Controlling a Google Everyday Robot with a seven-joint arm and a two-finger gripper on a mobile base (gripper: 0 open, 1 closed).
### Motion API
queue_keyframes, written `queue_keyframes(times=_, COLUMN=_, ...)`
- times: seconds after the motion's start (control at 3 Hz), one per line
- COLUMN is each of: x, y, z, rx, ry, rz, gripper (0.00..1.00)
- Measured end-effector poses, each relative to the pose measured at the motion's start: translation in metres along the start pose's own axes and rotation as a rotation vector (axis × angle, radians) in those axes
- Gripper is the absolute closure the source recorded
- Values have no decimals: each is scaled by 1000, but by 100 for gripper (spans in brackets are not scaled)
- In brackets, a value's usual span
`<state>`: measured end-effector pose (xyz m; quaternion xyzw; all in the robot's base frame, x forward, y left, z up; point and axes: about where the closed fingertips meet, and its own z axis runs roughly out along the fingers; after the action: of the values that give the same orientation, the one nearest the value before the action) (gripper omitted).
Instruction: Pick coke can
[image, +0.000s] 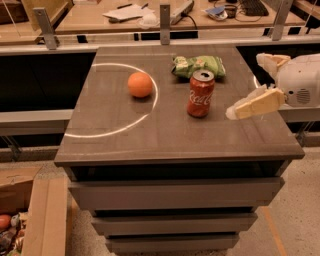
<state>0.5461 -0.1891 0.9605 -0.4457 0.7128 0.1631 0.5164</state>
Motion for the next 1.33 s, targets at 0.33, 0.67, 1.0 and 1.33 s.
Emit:
queue_keyframes(times=0.33, x=0, y=1, z=0, rx=-3, ry=3, rz=-2, gripper=0)
queue_keyframes(times=0.67, x=7, y=-3, z=6, rx=23, ry=-17, rz=12, gripper=0)
queue_keyframes(times=1.0, x=16, y=-10, z=23, rx=47, ry=-48, rz=28, gripper=0)
queue_keyframes(times=1.33, x=35, y=-7, z=56, rx=36, ry=-55, rz=87, gripper=0)
